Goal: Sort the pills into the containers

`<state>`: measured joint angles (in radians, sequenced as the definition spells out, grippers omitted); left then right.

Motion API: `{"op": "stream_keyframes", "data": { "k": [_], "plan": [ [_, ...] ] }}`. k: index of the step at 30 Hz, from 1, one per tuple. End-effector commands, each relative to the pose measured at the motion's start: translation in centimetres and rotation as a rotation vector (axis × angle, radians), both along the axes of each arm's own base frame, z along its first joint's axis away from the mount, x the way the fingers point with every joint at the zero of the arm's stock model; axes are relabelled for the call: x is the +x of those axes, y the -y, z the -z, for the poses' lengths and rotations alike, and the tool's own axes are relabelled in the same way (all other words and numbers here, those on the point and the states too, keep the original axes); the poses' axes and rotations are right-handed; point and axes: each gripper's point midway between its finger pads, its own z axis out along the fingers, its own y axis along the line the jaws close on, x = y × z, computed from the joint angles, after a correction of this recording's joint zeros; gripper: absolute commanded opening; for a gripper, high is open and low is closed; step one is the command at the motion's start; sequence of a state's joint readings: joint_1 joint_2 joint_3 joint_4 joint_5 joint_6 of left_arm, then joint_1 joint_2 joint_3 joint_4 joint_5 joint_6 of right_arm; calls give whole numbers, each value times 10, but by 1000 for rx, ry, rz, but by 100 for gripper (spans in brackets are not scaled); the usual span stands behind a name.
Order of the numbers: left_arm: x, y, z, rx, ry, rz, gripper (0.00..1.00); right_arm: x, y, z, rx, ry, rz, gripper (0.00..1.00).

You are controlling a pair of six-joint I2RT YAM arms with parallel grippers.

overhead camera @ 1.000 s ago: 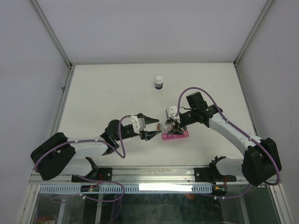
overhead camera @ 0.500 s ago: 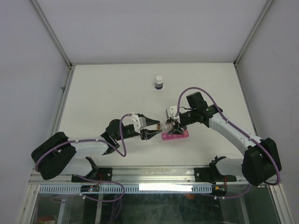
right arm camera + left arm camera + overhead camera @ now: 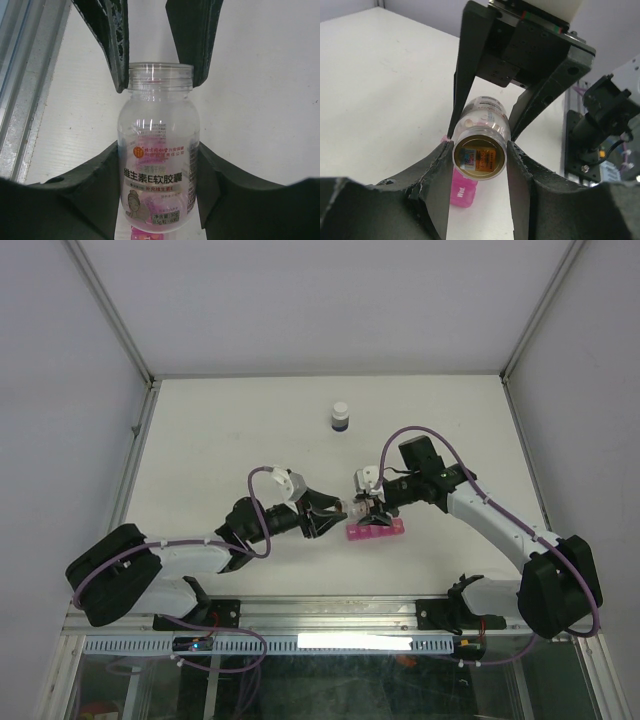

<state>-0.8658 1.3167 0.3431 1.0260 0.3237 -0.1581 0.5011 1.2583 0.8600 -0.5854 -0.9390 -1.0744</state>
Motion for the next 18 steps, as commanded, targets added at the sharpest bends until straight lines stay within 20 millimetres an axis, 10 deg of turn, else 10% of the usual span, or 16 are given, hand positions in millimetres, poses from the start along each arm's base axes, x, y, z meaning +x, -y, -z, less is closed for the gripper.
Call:
{"op": "stream_keyframes", "data": {
  "k": [1,18],
  "plan": [
    [23,-13,-29,-181,-210,-180,0,3,-7,-13,34,17,-10,0],
    [28,-18,-39,-349,-694,-345,0,21,-6,-10,1,15,79,0]
  ]
}}
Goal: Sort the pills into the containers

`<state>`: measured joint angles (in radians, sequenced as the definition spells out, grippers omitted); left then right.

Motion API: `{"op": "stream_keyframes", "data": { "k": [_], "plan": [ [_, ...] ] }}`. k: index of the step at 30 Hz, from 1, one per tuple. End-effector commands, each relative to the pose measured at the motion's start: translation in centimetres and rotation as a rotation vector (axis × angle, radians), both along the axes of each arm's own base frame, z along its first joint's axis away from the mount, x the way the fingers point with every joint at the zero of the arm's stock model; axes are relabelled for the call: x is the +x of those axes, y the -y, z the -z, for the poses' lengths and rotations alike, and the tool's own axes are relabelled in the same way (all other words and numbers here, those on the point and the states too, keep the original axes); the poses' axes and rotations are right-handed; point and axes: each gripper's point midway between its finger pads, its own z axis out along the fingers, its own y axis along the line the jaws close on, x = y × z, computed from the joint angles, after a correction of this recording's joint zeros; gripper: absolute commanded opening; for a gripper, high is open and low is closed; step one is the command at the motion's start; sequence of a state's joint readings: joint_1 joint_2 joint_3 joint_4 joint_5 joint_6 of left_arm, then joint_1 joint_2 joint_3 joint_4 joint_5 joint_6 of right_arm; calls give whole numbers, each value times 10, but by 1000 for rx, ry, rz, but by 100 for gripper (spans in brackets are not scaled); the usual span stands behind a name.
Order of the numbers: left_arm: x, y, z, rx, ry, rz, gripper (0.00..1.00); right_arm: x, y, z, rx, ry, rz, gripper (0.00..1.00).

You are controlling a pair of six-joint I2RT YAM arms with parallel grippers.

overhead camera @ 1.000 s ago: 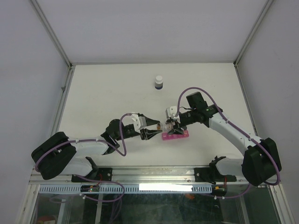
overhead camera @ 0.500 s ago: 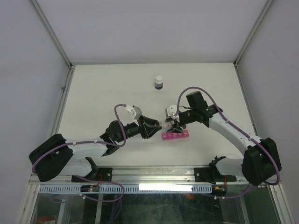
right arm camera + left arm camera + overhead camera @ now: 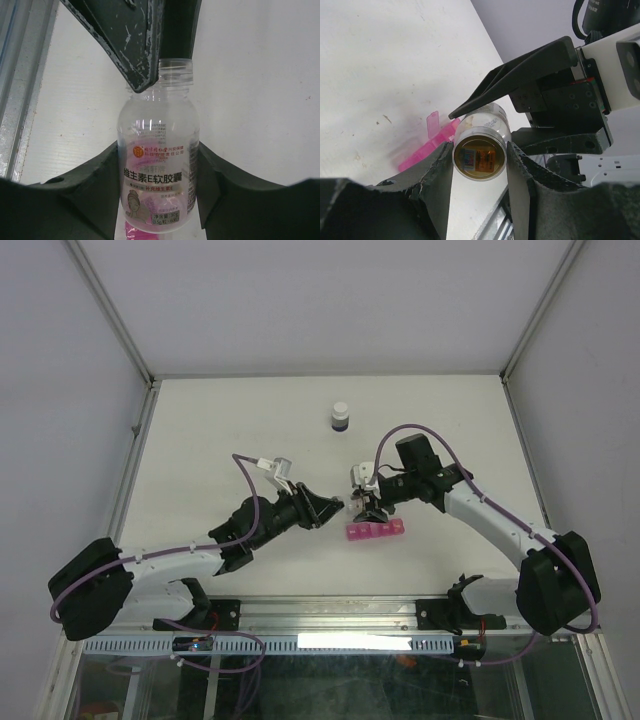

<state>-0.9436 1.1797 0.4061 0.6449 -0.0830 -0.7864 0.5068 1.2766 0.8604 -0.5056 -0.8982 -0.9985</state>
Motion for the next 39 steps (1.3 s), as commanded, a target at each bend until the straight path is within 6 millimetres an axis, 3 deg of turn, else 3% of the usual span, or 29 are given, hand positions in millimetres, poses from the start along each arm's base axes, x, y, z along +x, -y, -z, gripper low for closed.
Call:
{"op": "stream_keyframes", "data": {
  "k": [1,16,24,31,36,39],
  "plan": [
    [13,-10,-43,-145,-18,-100,0,7,-2,-12,9,9,22,0],
    [7,-12,-38,-214,-139,-95,0,2,1,-17,25,24,-4,0],
    [15,-34,-9,-85,-53,-178,0,3,5,-28,70,14,0,0],
    [54,-71,58,135,-148,-332,0,13,14,-52,169,-14,67,0],
    [80,-90,76,183,-198,-353,1,34,28,-79,282,-25,204,0],
    [99,-109,89,230,-240,-496,3,55,39,-96,356,-57,350,0]
  ]
}}
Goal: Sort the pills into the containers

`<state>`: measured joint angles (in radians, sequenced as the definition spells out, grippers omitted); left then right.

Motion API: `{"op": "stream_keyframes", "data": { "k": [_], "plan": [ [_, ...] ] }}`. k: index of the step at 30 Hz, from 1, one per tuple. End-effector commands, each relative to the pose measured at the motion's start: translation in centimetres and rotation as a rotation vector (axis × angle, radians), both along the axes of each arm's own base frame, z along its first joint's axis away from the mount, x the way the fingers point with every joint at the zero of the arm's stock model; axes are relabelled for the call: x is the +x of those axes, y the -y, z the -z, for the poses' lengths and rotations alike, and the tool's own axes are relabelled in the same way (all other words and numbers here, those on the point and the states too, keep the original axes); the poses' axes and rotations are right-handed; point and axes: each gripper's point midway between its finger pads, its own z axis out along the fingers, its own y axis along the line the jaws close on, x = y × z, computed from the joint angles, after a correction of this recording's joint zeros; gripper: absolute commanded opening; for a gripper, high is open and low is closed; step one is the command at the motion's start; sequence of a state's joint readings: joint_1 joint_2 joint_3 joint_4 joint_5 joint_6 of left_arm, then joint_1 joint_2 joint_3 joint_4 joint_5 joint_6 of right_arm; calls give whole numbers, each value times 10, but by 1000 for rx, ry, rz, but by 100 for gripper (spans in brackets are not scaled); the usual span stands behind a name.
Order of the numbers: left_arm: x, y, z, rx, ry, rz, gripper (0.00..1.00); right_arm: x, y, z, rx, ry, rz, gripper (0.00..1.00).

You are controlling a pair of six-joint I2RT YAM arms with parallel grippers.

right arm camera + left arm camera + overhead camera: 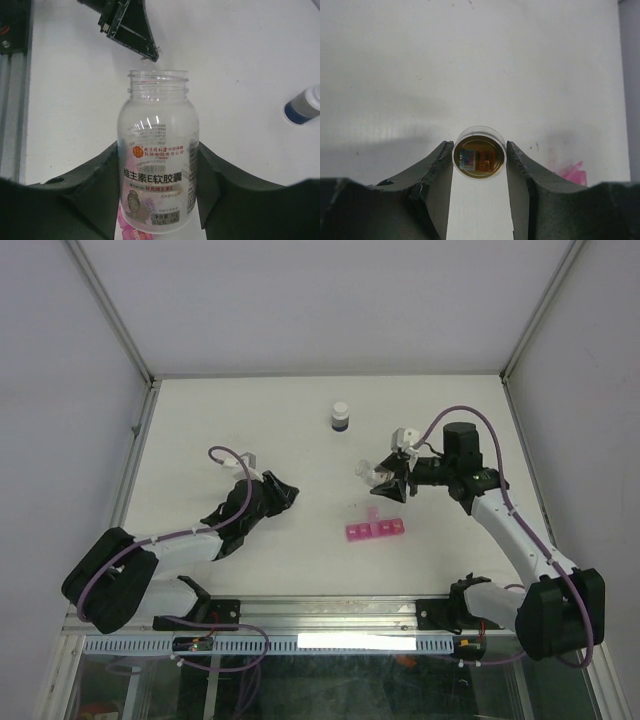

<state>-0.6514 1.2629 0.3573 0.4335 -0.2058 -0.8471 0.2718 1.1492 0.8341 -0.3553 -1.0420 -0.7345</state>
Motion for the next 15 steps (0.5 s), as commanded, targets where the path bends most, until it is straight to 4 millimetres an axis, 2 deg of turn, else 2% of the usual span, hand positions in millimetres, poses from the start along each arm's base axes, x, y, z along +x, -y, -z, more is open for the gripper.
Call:
{"op": "stream_keyframes", "data": {
  "k": [1,3,6,9,11,12,15],
  "plan": [
    [27,-12,-6,37,-11,-132,4,30,8,-47,181,-15,188,0],
    [36,-23,4,96,-66,-212,6,51,21,-61,254,-33,350,0],
    [50,-27,14,162,-142,-286,9,81,45,-82,417,-72,616,0],
    [56,-30,29,236,-207,-320,18,92,58,-93,539,-186,758,0],
    [58,-33,35,268,-233,-338,40,83,51,-100,565,-232,683,0],
    [58,-34,39,274,-244,-345,46,73,44,-102,567,-245,609,0],
    [57,-34,43,280,-253,-348,49,35,23,-109,545,-225,355,0]
  ]
}}
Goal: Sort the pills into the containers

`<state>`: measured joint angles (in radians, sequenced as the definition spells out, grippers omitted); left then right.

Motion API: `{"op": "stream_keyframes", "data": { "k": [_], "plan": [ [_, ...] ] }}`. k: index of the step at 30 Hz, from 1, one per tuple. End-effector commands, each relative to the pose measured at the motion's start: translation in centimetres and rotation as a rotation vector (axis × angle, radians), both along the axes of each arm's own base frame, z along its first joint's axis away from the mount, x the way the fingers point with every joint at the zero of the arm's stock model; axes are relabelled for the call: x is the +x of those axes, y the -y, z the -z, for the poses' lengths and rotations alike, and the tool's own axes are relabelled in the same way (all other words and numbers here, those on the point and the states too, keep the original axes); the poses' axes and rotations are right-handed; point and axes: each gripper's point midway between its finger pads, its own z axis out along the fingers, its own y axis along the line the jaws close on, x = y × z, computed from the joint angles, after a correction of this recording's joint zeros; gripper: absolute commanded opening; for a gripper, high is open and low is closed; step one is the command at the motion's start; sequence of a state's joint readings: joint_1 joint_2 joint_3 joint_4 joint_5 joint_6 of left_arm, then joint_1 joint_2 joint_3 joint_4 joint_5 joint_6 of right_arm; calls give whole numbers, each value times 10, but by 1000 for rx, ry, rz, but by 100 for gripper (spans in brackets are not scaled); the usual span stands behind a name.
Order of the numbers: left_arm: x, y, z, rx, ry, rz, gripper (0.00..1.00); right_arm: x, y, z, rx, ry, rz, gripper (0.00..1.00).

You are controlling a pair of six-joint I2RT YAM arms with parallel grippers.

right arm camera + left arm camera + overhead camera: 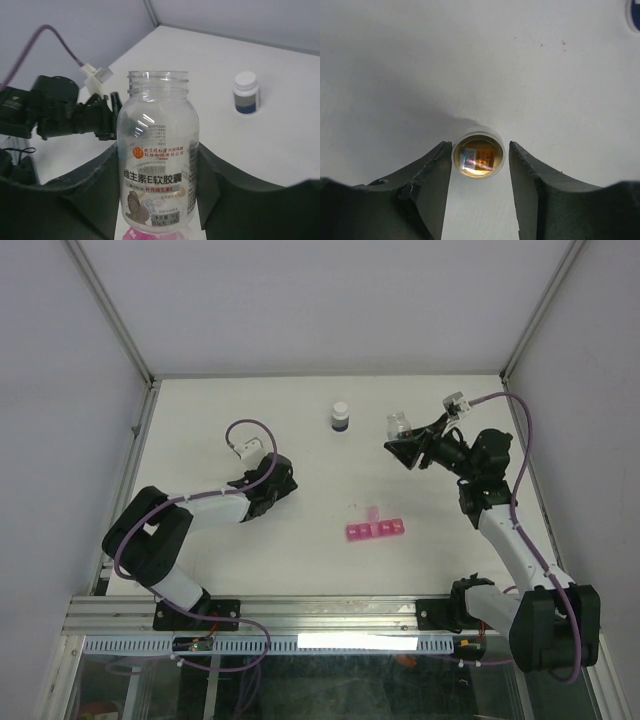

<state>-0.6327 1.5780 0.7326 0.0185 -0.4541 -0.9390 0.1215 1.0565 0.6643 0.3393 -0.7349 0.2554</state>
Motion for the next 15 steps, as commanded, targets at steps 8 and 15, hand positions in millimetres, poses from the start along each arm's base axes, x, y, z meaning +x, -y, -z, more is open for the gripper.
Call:
{"op": "stream_keyframes", "data": {
  "k": [8,15],
  "plan": [
    [-6,-7,-10,-7,-16,-15,72,-31,-2,-71,73,198,-99,0],
    [-20,10,-54,-78,73,169,75,-21,4,-72,37,212,-17,0]
  ]
}}
